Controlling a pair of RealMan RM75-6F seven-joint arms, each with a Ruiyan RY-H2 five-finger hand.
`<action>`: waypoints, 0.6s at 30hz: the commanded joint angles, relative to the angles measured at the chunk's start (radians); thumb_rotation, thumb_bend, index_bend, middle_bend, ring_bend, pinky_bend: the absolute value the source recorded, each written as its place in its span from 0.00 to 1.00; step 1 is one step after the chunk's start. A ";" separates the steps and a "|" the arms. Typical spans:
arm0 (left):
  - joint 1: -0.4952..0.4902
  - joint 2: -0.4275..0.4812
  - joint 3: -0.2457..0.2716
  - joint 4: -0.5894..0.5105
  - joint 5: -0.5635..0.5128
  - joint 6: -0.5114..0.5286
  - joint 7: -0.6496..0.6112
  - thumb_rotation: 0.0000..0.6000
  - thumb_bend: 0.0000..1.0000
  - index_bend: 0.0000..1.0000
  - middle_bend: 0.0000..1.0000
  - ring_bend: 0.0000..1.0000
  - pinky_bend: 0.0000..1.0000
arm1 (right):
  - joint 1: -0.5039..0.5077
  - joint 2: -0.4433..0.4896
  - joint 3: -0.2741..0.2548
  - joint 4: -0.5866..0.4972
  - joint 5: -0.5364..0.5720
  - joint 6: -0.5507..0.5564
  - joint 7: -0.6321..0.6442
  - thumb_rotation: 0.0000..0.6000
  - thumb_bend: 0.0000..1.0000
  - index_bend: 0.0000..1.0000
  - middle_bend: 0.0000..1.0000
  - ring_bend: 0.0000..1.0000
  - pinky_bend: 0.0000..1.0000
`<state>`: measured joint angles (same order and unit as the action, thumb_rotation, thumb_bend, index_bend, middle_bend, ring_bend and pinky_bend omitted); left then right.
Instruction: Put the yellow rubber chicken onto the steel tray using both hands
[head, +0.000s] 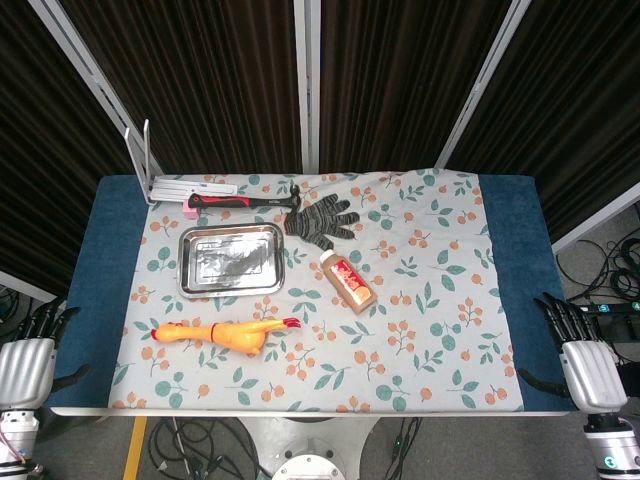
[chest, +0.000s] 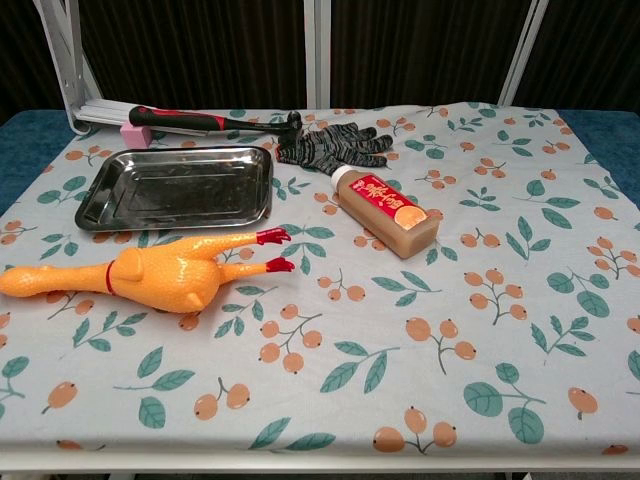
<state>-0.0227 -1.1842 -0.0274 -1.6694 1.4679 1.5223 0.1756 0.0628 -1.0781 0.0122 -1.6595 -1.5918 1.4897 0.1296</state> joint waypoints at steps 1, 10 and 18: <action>-0.001 0.000 0.000 0.000 -0.002 -0.002 -0.001 1.00 0.11 0.25 0.17 0.13 0.20 | 0.001 0.000 0.001 -0.001 -0.002 0.000 -0.001 1.00 0.04 0.00 0.00 0.00 0.00; -0.015 0.009 -0.009 -0.011 0.000 -0.014 -0.003 1.00 0.11 0.25 0.17 0.13 0.20 | 0.002 0.002 0.011 0.003 0.002 0.012 0.003 1.00 0.04 0.00 0.00 0.00 0.00; -0.124 0.054 -0.032 -0.074 0.000 -0.181 -0.102 1.00 0.11 0.25 0.17 0.13 0.20 | 0.011 0.012 0.031 0.001 0.012 0.017 0.003 1.00 0.04 0.00 0.00 0.00 0.00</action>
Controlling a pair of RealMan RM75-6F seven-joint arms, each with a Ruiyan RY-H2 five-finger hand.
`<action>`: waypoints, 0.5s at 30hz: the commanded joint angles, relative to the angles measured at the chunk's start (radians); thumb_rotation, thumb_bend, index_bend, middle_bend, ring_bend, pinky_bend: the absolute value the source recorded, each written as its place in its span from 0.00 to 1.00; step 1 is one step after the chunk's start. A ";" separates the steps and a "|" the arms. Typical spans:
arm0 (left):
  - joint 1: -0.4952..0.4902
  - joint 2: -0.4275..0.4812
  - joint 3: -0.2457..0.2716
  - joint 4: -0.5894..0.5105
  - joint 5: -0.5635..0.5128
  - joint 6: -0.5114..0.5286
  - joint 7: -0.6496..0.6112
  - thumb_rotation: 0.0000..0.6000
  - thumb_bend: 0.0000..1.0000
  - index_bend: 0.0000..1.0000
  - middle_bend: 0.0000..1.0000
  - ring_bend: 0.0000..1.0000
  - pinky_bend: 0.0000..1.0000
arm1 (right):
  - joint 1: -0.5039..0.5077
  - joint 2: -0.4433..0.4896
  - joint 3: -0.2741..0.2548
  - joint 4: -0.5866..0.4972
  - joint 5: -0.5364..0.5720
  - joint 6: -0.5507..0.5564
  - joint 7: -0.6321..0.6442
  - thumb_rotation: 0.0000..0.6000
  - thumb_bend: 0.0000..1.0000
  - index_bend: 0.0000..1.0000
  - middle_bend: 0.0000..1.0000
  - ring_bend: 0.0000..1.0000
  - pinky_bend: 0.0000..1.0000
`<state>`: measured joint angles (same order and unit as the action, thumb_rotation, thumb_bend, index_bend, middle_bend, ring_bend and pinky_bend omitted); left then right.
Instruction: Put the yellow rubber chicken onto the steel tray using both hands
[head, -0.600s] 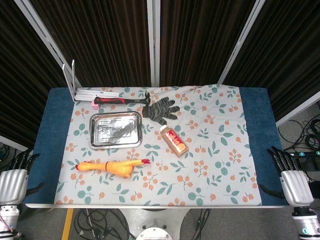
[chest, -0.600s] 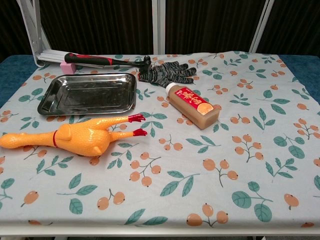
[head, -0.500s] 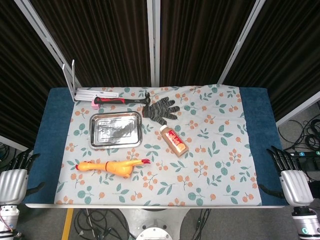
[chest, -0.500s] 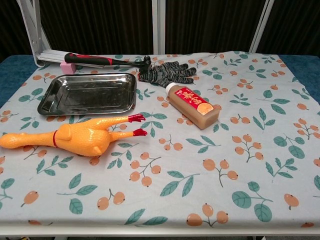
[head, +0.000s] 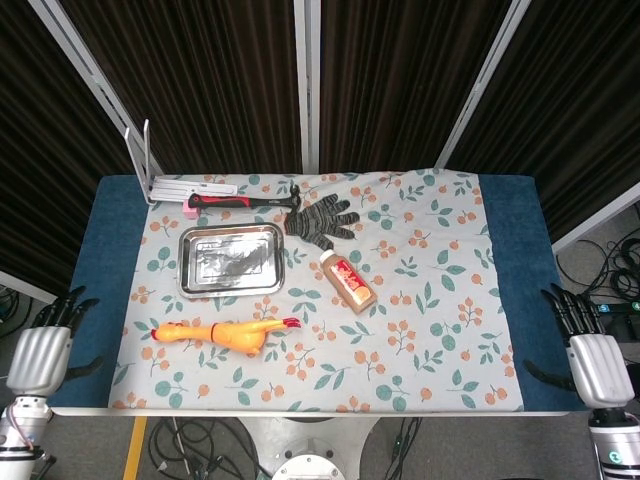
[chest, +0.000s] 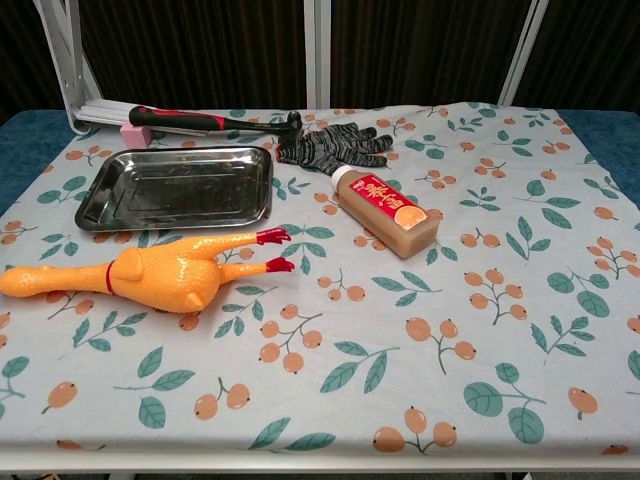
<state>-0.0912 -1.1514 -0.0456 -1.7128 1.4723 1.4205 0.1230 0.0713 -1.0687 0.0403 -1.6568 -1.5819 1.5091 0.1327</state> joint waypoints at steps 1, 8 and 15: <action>-0.081 0.022 -0.022 -0.033 -0.011 -0.117 -0.067 1.00 0.12 0.25 0.17 0.13 0.20 | 0.005 0.004 0.005 -0.002 0.003 -0.004 0.001 1.00 0.04 0.00 0.00 0.00 0.00; -0.222 -0.018 -0.061 -0.043 -0.105 -0.332 -0.058 1.00 0.12 0.26 0.19 0.13 0.20 | 0.015 0.016 0.013 -0.009 0.013 -0.015 -0.002 1.00 0.04 0.00 0.00 0.00 0.00; -0.321 -0.092 -0.077 -0.034 -0.260 -0.473 0.038 1.00 0.13 0.26 0.21 0.14 0.20 | 0.017 0.015 0.014 -0.006 0.023 -0.023 0.003 1.00 0.04 0.00 0.00 0.00 0.00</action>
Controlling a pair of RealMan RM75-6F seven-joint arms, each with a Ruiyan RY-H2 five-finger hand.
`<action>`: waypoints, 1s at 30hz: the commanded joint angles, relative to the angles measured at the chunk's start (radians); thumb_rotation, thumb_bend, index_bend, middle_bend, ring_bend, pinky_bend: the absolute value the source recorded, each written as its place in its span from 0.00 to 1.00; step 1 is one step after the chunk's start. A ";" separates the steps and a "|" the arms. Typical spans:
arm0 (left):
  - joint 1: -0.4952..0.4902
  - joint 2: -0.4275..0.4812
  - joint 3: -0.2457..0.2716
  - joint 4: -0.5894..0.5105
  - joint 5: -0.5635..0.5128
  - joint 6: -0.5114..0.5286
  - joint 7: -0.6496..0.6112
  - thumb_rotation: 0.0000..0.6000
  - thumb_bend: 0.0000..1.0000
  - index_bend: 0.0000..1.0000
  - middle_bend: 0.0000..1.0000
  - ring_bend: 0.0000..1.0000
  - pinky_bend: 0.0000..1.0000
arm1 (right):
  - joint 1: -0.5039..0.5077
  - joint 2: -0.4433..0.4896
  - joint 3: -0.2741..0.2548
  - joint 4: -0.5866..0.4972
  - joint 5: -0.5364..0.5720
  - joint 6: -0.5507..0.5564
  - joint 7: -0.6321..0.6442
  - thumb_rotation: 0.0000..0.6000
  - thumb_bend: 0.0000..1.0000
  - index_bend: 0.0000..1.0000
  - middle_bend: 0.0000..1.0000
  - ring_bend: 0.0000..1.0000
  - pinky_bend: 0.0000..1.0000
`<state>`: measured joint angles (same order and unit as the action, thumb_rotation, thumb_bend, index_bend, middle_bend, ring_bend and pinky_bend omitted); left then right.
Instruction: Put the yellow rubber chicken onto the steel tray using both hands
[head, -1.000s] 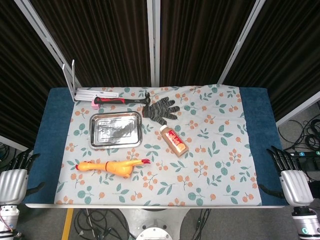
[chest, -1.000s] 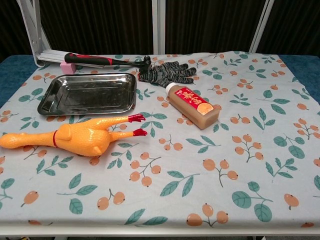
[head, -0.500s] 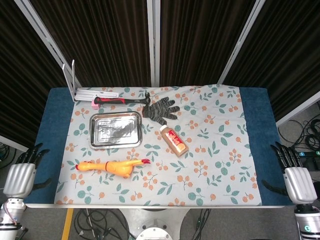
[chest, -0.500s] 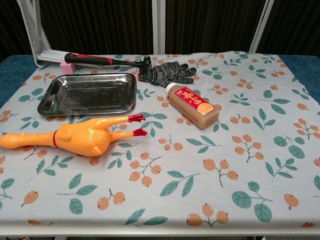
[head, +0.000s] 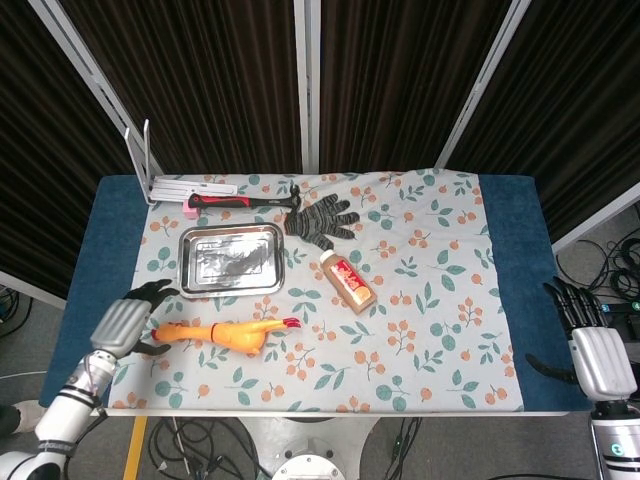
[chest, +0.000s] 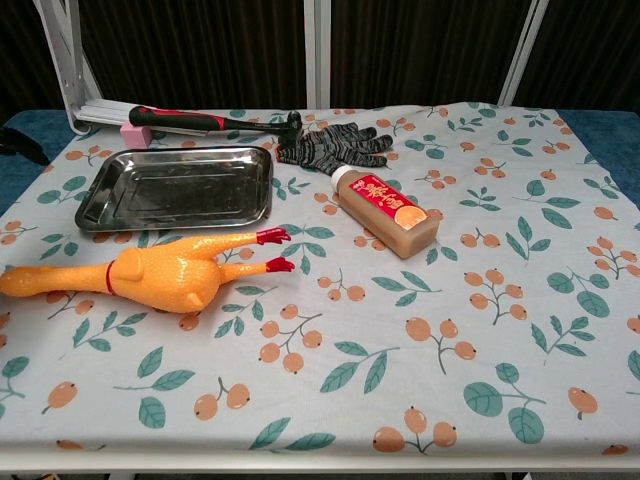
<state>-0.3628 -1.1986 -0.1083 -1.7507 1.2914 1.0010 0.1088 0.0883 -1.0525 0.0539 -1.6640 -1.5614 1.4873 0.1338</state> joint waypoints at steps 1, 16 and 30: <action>-0.057 -0.059 -0.014 0.010 -0.100 -0.057 0.073 1.00 0.13 0.26 0.22 0.14 0.20 | 0.000 -0.002 -0.001 0.003 0.005 -0.003 0.003 1.00 0.04 0.00 0.00 0.00 0.00; -0.106 -0.232 0.026 0.121 -0.263 -0.034 0.244 1.00 0.17 0.36 0.33 0.25 0.28 | 0.000 -0.016 -0.003 0.023 0.022 -0.017 0.021 1.00 0.04 0.00 0.00 0.00 0.00; -0.125 -0.253 0.042 0.168 -0.250 -0.051 0.208 1.00 0.26 0.43 0.40 0.32 0.38 | -0.001 -0.023 -0.004 0.028 0.032 -0.025 0.019 1.00 0.04 0.00 0.00 0.00 0.00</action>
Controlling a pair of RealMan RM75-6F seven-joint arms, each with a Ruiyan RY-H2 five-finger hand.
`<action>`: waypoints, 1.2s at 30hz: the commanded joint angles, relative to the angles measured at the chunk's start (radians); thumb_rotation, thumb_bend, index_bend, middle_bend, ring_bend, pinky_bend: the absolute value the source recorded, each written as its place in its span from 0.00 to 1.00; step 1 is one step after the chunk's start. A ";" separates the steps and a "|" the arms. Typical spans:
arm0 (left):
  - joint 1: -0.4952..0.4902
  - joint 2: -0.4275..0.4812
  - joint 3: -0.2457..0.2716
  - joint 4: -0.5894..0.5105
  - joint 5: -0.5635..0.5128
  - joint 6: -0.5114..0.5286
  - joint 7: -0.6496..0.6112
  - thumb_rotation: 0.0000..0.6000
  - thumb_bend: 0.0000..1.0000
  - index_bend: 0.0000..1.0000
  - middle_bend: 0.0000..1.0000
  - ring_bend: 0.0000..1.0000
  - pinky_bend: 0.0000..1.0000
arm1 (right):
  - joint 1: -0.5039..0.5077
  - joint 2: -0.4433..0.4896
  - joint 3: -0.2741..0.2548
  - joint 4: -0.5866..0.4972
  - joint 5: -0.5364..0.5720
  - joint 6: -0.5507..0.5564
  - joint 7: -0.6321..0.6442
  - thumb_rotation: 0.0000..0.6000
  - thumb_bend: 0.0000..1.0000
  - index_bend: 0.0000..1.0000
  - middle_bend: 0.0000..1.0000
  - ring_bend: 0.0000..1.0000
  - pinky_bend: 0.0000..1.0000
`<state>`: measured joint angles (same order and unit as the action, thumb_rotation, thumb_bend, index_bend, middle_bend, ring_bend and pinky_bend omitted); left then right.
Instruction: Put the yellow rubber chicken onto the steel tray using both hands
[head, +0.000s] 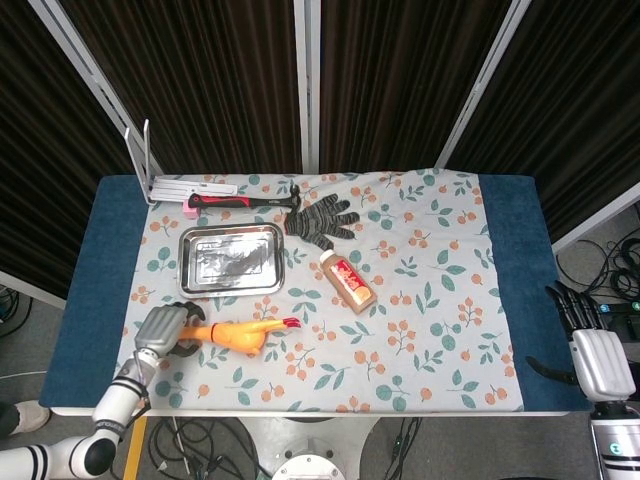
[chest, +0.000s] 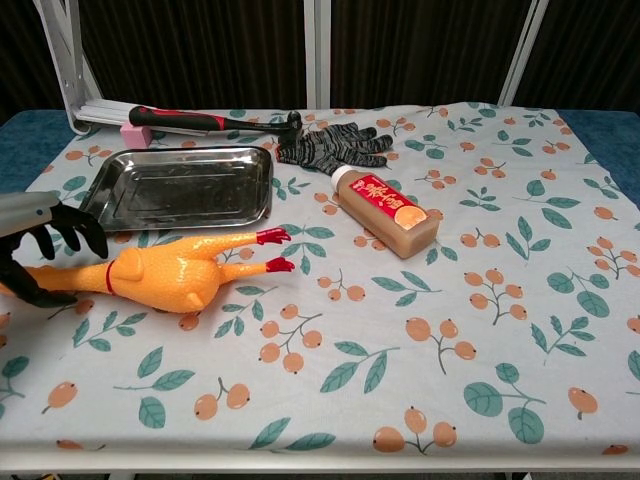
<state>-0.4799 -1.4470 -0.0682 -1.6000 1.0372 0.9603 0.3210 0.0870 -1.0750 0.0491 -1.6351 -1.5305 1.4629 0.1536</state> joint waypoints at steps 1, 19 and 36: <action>-0.011 -0.008 0.004 0.027 0.001 -0.013 0.001 1.00 0.26 0.43 0.40 0.32 0.38 | 0.001 -0.001 0.001 -0.001 0.001 -0.001 -0.002 1.00 0.04 0.00 0.00 0.00 0.00; -0.010 -0.016 0.033 0.127 0.103 -0.069 -0.179 1.00 0.48 0.65 0.62 0.51 0.57 | -0.002 -0.001 0.005 -0.008 0.008 0.004 -0.009 1.00 0.04 0.00 0.00 0.00 0.00; 0.020 0.107 0.111 0.129 0.503 0.086 -0.576 1.00 0.58 0.75 0.72 0.61 0.64 | 0.021 0.035 -0.012 -0.079 -0.078 -0.003 -0.032 1.00 0.04 0.00 0.00 0.00 0.00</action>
<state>-0.4597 -1.3611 0.0367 -1.4493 1.5187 1.0265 -0.2376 0.0944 -1.0503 0.0407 -1.6968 -1.5841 1.4686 0.1266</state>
